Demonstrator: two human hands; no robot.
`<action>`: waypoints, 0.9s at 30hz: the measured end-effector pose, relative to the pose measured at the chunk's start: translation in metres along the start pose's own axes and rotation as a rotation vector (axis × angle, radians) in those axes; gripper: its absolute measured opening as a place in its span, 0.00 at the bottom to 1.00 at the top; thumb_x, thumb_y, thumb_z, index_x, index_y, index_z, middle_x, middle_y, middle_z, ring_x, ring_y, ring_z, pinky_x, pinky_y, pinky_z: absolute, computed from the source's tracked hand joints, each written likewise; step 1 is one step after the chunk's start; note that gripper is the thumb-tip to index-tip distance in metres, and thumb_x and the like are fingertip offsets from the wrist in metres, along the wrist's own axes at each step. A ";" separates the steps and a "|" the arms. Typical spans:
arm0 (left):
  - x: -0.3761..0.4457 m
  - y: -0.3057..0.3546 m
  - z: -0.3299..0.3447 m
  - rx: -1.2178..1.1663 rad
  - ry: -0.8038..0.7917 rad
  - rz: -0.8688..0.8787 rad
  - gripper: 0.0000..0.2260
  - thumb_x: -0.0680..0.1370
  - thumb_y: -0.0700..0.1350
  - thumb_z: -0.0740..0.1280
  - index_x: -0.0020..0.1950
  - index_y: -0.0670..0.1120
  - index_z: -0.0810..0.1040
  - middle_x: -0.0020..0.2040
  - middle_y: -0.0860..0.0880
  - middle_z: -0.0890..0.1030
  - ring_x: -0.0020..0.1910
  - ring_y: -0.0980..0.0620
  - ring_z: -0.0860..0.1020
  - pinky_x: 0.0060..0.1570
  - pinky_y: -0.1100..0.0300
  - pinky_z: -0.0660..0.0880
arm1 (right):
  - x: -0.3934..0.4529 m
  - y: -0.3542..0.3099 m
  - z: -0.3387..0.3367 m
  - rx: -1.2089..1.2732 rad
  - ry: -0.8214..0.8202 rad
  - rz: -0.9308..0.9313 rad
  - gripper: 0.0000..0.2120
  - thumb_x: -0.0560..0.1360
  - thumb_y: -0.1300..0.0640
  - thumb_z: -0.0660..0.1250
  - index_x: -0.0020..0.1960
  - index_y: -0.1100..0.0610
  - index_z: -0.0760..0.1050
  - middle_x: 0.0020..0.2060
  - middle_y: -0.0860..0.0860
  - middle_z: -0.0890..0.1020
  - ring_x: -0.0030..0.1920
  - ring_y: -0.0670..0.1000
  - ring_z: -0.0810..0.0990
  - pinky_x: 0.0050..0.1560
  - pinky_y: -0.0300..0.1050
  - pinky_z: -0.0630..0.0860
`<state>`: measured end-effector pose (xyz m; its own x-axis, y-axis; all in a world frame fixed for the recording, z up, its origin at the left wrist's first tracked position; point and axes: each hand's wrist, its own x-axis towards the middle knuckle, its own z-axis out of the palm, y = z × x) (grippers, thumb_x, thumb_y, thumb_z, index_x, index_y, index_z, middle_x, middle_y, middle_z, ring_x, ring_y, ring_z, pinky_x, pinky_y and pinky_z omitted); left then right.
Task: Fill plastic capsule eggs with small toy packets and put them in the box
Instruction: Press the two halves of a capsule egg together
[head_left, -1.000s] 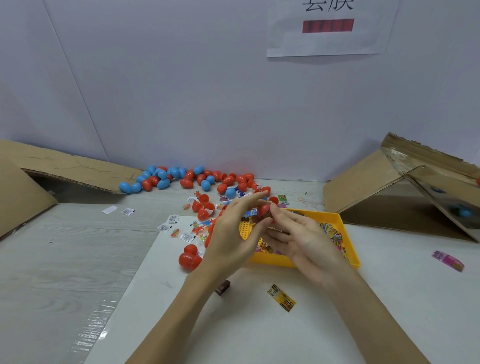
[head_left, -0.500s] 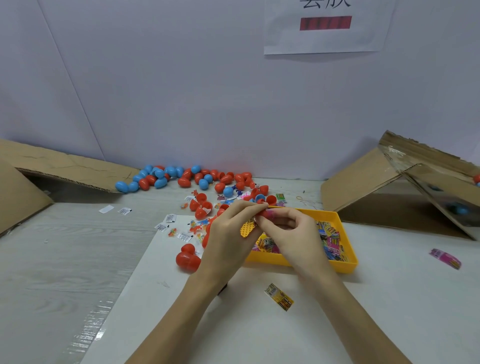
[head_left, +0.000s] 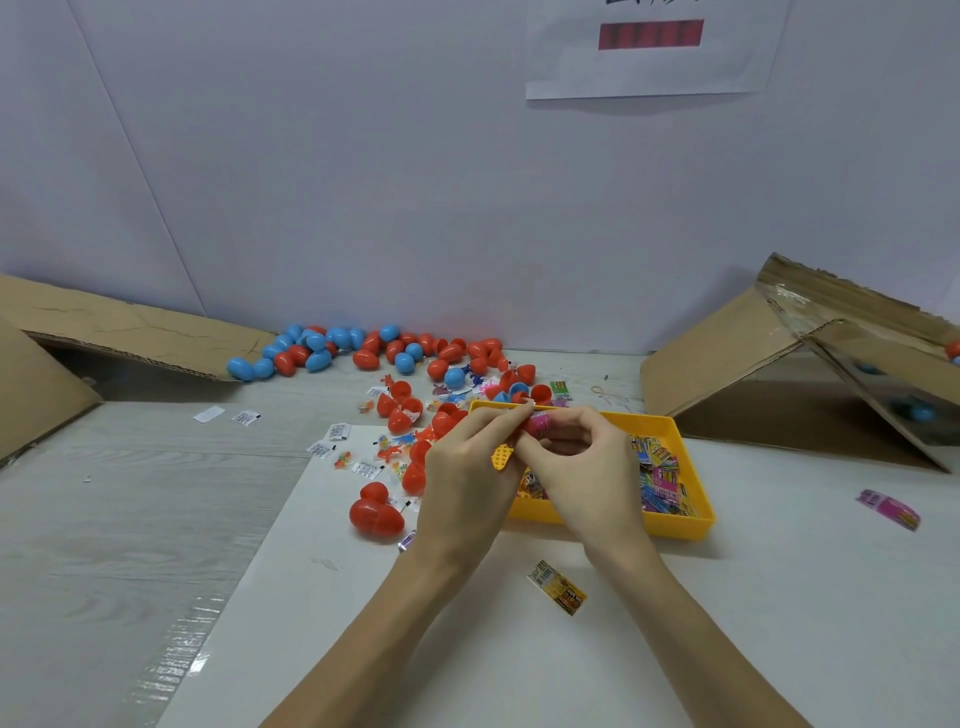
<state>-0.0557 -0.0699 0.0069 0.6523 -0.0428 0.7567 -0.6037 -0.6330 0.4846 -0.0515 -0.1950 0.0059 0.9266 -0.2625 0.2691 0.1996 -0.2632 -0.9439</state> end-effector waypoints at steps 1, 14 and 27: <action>0.000 0.000 0.001 -0.001 -0.009 -0.005 0.19 0.71 0.31 0.78 0.61 0.40 0.85 0.54 0.45 0.86 0.52 0.51 0.84 0.57 0.73 0.75 | 0.000 0.001 0.000 -0.003 0.003 0.001 0.13 0.71 0.53 0.80 0.52 0.49 0.81 0.42 0.41 0.85 0.44 0.38 0.84 0.42 0.33 0.81; -0.001 -0.006 -0.002 -0.005 -0.089 -0.012 0.18 0.72 0.34 0.78 0.62 0.42 0.84 0.57 0.46 0.85 0.55 0.51 0.83 0.59 0.70 0.76 | 0.005 0.004 -0.001 0.023 -0.055 0.089 0.13 0.73 0.53 0.79 0.55 0.52 0.83 0.45 0.44 0.87 0.47 0.43 0.86 0.49 0.42 0.85; -0.001 -0.015 -0.001 0.087 -0.122 0.014 0.24 0.77 0.50 0.74 0.71 0.43 0.77 0.63 0.47 0.80 0.62 0.52 0.78 0.60 0.63 0.75 | 0.021 -0.024 -0.024 0.373 -0.163 0.363 0.06 0.79 0.58 0.72 0.54 0.59 0.85 0.52 0.57 0.87 0.51 0.51 0.86 0.51 0.45 0.85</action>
<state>-0.0477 -0.0593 -0.0009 0.6982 -0.1425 0.7016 -0.5747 -0.6960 0.4305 -0.0441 -0.2168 0.0385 0.9884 -0.1204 -0.0920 -0.0704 0.1729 -0.9824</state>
